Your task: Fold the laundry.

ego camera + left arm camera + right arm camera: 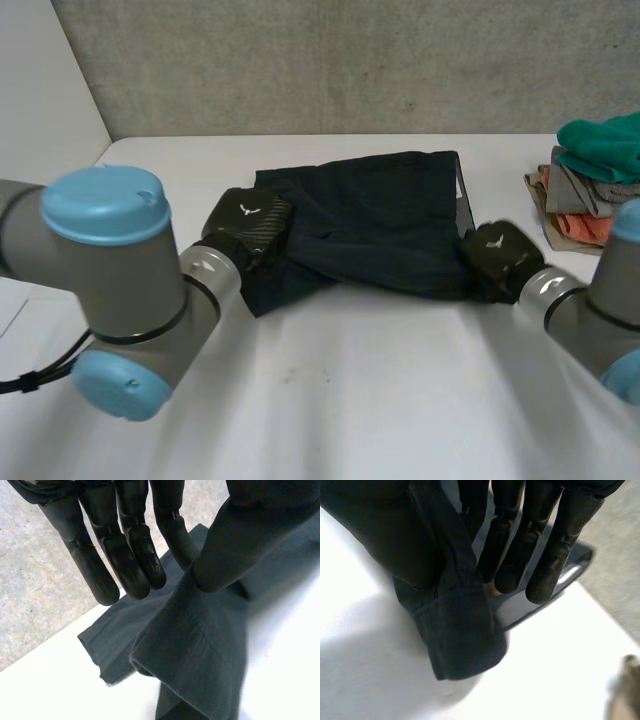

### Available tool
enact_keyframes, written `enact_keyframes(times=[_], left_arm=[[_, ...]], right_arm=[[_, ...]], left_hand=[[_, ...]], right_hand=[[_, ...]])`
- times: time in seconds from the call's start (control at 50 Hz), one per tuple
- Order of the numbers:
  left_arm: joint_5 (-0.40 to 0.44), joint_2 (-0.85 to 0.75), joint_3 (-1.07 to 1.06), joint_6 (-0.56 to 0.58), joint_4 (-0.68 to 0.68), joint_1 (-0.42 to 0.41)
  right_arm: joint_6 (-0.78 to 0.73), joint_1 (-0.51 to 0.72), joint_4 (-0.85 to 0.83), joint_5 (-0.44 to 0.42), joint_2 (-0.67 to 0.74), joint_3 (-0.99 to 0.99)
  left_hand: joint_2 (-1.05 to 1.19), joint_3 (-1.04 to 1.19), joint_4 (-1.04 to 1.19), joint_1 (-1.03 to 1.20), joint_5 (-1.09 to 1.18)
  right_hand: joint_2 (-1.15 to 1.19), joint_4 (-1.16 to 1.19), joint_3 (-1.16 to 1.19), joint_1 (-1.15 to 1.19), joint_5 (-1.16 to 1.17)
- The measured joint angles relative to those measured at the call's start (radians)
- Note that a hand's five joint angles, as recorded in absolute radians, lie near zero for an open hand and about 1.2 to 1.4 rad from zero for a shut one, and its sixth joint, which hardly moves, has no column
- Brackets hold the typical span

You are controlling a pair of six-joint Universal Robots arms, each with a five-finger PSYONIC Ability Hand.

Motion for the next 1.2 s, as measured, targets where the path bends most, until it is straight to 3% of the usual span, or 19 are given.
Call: enact_keyframes(times=[0.08,0.22,0.38,0.48,0.64,0.76,1.02,1.2], left_arm=[[0.003,0.08,-0.021,0.007,-0.111,-0.001],[0.024,0.255,-0.142,0.106,-0.329,-0.009],[0.066,0.366,-0.357,0.21,-0.421,-0.055],[0.073,0.358,-0.42,0.215,-0.415,-0.077],[0.073,0.28,-0.33,0.222,-0.335,-0.04],[0.071,0.162,-0.163,0.235,-0.167,-0.015],[0.067,-0.307,0.26,0.501,0.247,0.024],[0.076,-0.579,0.504,0.573,0.435,0.055]], right_arm=[[-0.005,-0.004,0.088,0.012,-0.133,0.002],[-0.087,-0.007,0.432,0.006,-0.329,0.004],[-0.372,0.001,0.741,0.052,-0.374,0.111],[-0.457,0.004,0.783,0.078,-0.367,0.164],[-0.437,0.006,0.701,0.084,-0.349,0.131],[-0.36,0.012,0.568,0.097,-0.286,0.035],[-0.288,0.144,0.226,0.296,0.058,-0.283],[-0.339,0.156,-0.1,0.33,0.296,-0.43]], left_hand=[[0.0,0.0,0.0,0.0,0.0],[0.0,0.0,0.0,0.0,0.0],[0.0,0.0,0.003,0.0,0.0],[0.0,0.001,0.004,0.0,0.0],[0.0,0.001,0.004,0.0,0.0],[0.001,0.001,0.004,0.0,0.019],[0.001,0.002,0.004,0.0,0.019],[0.002,0.003,0.004,0.0,0.019]], right_hand=[[0.0,0.0,0.0,0.0,0.0],[0.0,0.0,0.0,0.0,0.0],[0.0,0.0,0.0,0.0,0.0],[0.0,0.0,0.0,0.0,0.0],[0.0,0.0,0.0,0.0,0.0],[0.0,0.0,0.0,0.0,-0.001],[0.0,0.0,0.0,0.0,0.019],[0.0,0.0,0.0,0.0,0.019]])
